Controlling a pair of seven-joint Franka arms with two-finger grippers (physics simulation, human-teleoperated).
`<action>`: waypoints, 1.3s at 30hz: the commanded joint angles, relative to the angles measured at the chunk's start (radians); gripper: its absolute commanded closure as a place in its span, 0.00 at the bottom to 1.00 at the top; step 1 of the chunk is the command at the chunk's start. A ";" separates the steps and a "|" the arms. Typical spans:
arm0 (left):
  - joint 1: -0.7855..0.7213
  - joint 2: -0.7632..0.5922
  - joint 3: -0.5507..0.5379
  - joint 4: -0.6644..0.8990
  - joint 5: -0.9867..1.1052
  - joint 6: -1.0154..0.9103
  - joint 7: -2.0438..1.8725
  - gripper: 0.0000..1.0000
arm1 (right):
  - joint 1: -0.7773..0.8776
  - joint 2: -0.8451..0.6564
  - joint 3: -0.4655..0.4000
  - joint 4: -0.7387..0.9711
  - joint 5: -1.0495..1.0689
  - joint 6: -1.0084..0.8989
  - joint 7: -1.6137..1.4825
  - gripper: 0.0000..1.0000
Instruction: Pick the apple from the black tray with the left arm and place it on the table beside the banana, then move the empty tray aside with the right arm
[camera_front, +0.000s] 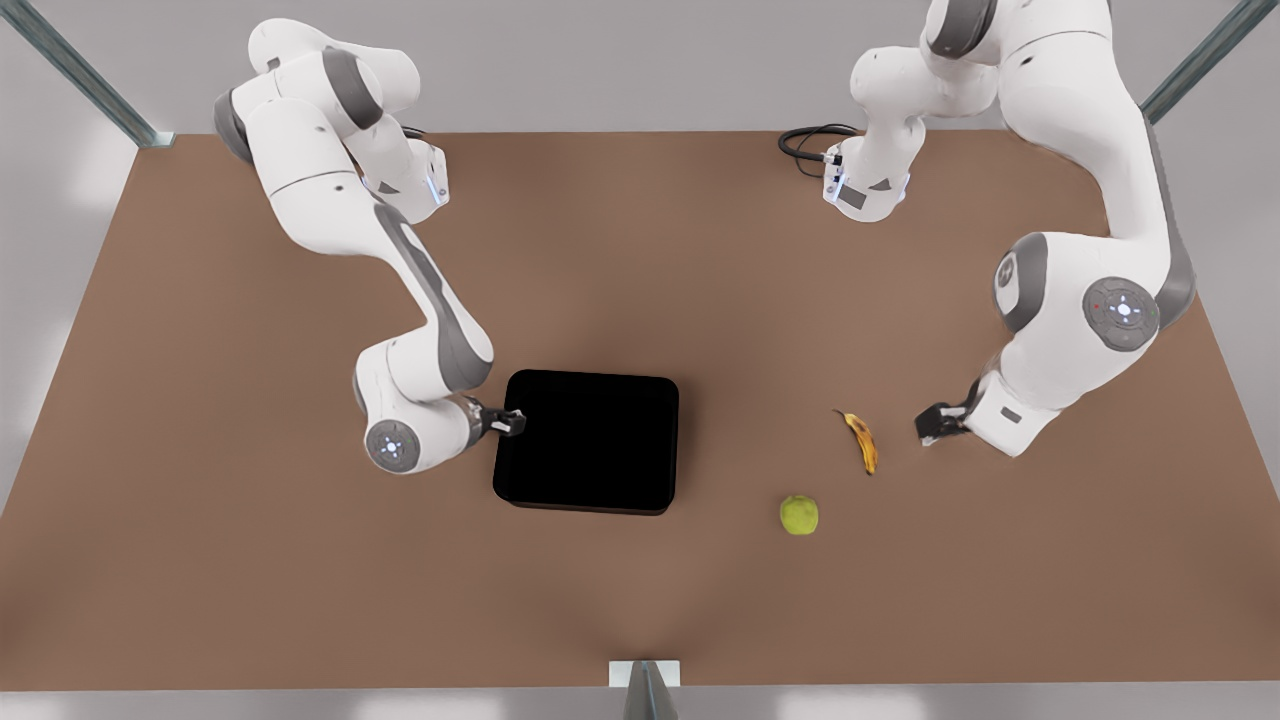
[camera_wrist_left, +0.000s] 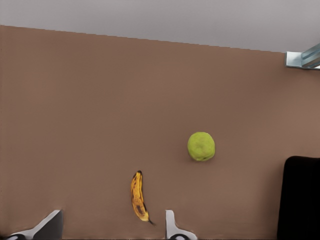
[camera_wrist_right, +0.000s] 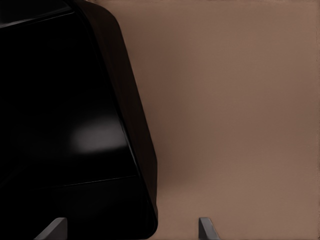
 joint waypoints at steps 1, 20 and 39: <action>0.035 -0.092 0.015 -0.122 -0.067 0.016 0.276 0.00 | 0.004 -0.005 0.002 -0.015 -0.052 0.053 0.027 0.02; 0.039 -0.115 0.015 -0.185 -0.053 0.080 0.257 0.00 | 0.004 0.089 0.037 -0.050 -0.081 0.242 -0.185 0.03; 0.038 -0.114 0.013 -0.185 -0.053 0.080 0.253 0.00 | -0.006 0.101 0.037 -0.044 -0.072 0.240 -0.199 0.81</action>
